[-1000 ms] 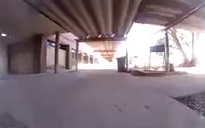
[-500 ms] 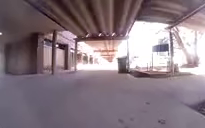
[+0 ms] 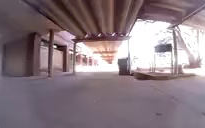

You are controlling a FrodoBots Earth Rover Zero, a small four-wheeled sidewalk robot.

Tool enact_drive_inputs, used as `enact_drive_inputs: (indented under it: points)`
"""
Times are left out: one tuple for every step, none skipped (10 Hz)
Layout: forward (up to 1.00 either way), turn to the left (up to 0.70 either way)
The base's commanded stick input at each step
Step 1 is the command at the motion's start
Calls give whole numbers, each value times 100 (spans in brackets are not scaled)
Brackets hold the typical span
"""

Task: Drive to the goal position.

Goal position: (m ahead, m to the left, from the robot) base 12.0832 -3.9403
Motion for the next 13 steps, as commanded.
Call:
enact_drive_inputs:
  points:
    - [70, 0]
    - [70, 0]
    - [70, 0]
    - [70, 0]
    - [70, 0]
    - [70, 35]
    - [70, 35]
    - [70, 12]
    - [70, 6]
    - [70, 0]
    - [70, 0]
    - [70, 0]
    - [70, 0]
